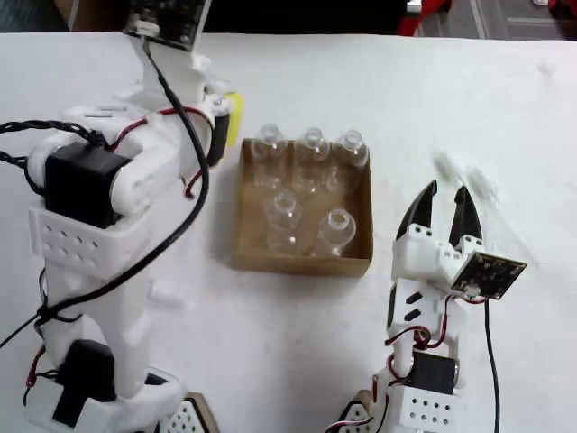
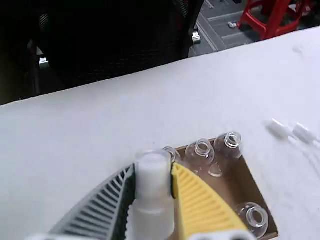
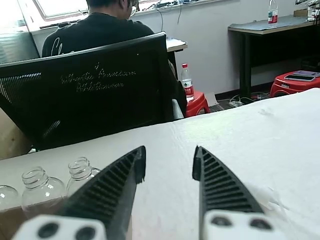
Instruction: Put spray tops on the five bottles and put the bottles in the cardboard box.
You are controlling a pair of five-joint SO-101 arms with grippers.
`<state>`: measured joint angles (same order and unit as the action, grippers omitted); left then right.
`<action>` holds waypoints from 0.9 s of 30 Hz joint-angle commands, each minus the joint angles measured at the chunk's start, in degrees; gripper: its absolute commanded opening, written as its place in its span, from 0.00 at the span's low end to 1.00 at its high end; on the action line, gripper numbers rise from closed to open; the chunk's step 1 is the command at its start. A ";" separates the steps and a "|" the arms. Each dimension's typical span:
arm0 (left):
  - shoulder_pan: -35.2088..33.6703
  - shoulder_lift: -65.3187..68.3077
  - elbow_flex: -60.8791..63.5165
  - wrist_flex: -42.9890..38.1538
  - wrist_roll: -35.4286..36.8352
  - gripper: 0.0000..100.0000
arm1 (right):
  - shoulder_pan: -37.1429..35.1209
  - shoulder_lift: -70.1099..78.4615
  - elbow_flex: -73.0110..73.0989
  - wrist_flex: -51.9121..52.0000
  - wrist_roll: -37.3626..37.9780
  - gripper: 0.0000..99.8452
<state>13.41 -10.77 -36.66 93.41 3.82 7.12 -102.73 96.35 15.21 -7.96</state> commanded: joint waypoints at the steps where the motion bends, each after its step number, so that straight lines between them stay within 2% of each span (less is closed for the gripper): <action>1: 0.75 -2.07 -2.29 -2.11 5.01 0.02 | -0.66 -0.04 0.44 0.22 0.62 0.13; 10: 0.57 -3.03 4.48 -1.93 4.92 0.02 | -0.66 -0.04 0.44 0.22 0.62 0.13; 15: 2.59 -11.21 5.19 -1.67 5.10 0.02 | -1.63 -0.04 0.44 0.22 0.88 0.13; 19: 3.82 -17.54 9.85 -2.99 4.75 0.02 | -3.03 -0.04 0.44 0.31 5.19 0.13; 24: 2.86 -23.78 28.22 -14.77 4.75 0.02 | -3.47 -0.04 0.44 0.40 6.07 0.13; 27: 1.80 -29.58 38.07 -26.73 5.01 0.02 | -3.65 -0.04 0.44 0.48 6.15 0.13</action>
<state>16.48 -33.10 -9.93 81.27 8.22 4.22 -102.73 96.35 15.21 -2.68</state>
